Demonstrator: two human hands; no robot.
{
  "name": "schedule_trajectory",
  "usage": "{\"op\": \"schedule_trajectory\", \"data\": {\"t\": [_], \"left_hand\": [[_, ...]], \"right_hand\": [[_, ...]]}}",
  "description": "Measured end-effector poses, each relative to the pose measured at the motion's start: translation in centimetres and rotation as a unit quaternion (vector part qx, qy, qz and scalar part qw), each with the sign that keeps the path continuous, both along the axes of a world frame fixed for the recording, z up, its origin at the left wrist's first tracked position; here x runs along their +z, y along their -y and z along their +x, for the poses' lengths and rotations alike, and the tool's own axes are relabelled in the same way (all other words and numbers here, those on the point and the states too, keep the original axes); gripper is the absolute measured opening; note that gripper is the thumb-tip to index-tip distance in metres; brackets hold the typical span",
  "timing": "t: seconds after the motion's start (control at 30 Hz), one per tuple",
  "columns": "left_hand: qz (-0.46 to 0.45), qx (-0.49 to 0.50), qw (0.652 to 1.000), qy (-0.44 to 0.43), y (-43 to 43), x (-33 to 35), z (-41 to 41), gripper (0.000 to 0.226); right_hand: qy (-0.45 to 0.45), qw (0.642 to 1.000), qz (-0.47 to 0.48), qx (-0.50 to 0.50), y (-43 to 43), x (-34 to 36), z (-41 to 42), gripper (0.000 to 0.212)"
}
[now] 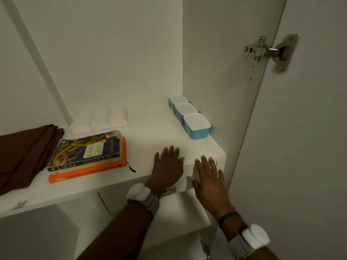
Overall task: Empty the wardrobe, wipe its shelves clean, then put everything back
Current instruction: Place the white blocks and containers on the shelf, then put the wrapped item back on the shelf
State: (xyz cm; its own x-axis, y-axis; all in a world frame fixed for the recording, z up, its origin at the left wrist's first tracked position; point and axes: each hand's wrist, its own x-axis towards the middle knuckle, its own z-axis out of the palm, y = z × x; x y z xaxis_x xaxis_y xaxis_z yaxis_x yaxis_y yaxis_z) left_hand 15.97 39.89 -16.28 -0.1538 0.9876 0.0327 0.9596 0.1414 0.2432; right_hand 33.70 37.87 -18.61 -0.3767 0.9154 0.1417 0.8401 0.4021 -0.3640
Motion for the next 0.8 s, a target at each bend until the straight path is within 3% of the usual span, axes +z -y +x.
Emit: {"op": "schedule_trajectory", "data": {"t": [0.13, 0.23, 0.33, 0.53, 0.8], "left_hand": [[0.039, -0.030, 0.999, -0.005, 7.7, -1.6, 2.4, 0.070], [0.055, -0.049, 0.989, 0.126, 14.1, -4.1, 5.4, 0.047], [-0.046, -0.079, 0.976, 0.196, 20.3, -8.5, 9.1, 0.032], [-0.274, -0.251, 0.919, 0.130, 29.8, -16.8, 18.2, 0.024], [-0.392, -0.413, 0.820, 0.058, 40.6, -22.0, 32.7, 0.020]], "right_hand": [[-0.009, 0.996, -0.040, -0.082, 7.0, -3.5, 2.6, 0.049], [-0.028, 0.985, -0.106, -0.133, 13.5, -8.4, 5.4, 0.043], [-0.027, 0.957, -0.218, -0.187, 21.3, -13.1, 9.1, 0.036], [-0.046, 0.878, -0.338, -0.335, 37.7, -18.9, 19.2, 0.032], [-0.115, 0.748, -0.351, -0.552, 57.1, -21.1, 34.4, 0.028]]}}
